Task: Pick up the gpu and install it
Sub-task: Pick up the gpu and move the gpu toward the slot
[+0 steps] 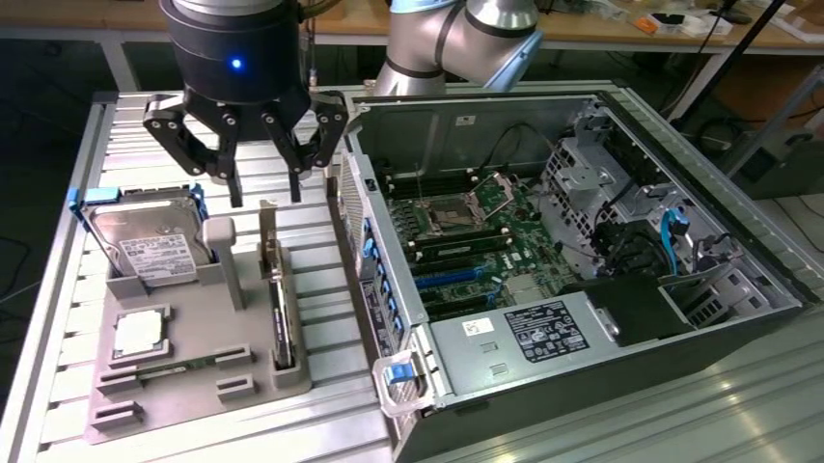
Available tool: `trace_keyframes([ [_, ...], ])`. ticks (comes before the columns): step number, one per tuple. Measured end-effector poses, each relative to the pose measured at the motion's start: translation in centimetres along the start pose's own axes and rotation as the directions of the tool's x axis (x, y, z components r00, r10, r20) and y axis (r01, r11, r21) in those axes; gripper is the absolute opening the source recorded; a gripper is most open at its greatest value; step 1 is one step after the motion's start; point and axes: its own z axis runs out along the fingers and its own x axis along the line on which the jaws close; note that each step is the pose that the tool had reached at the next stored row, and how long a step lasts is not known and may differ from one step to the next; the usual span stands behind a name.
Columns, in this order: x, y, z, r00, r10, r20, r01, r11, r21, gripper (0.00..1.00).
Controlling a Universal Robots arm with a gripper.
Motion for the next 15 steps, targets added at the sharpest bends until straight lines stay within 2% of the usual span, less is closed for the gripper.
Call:
trace_keyframes([
  [15,0.02,-0.04,0.77,1.0,0.0,0.0,0.0,1.0,0.0,0.54],
])
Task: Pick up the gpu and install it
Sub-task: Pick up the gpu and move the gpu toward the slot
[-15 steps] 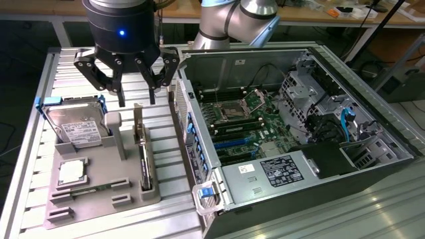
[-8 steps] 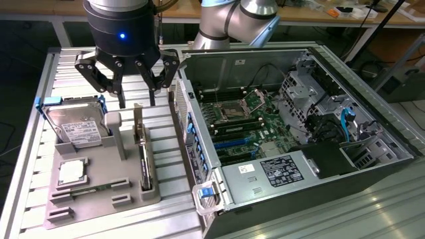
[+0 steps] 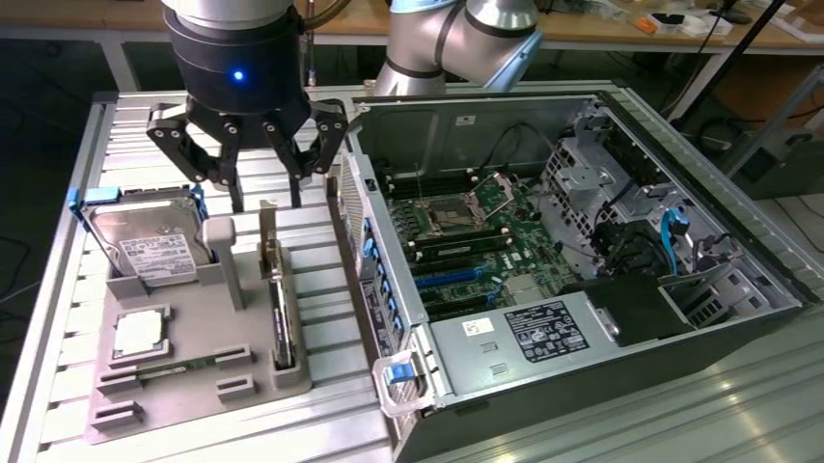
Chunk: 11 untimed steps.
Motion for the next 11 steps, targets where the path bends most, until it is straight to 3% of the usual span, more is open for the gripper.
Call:
trace_keyframes([
  [11,0.01,-0.02,0.49,1.0,0.0,0.0,0.0,1.0,-0.0001,0.54],
])
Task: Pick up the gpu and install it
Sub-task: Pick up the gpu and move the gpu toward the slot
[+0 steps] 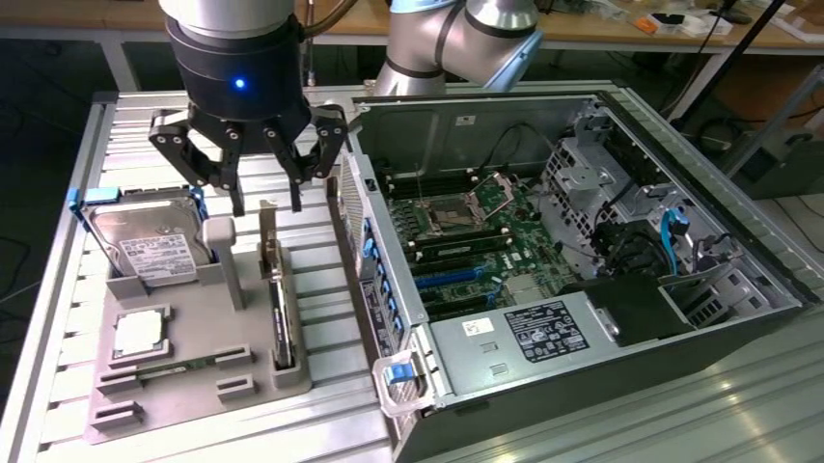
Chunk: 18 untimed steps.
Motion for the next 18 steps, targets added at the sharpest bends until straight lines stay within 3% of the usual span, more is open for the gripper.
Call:
trace_keyframes([
  [18,0.02,-0.04,1.01,1.0,0.0,0.0,0.0,1.0,0.0,0.54],
])
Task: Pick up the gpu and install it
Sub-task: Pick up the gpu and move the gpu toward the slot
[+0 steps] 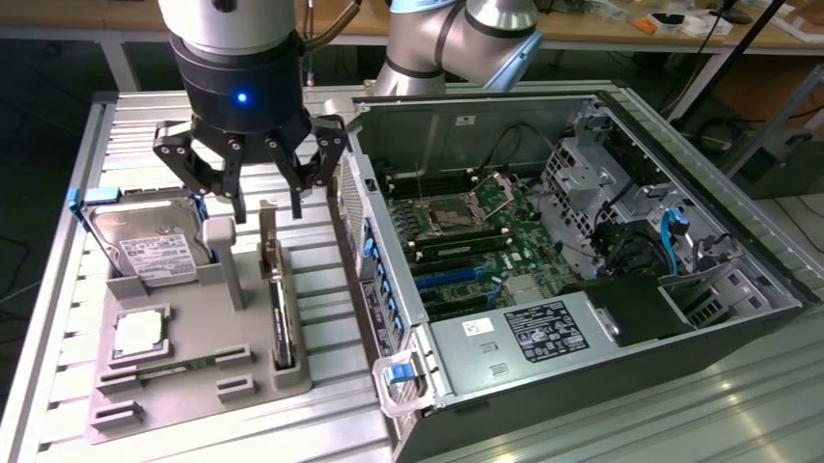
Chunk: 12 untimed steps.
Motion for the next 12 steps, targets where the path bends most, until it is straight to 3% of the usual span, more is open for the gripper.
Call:
trace_keyframes([
  [12,0.01,-0.02,0.36,1.0,0.0,0.0,0.0,1.0,0.0,0.54],
])
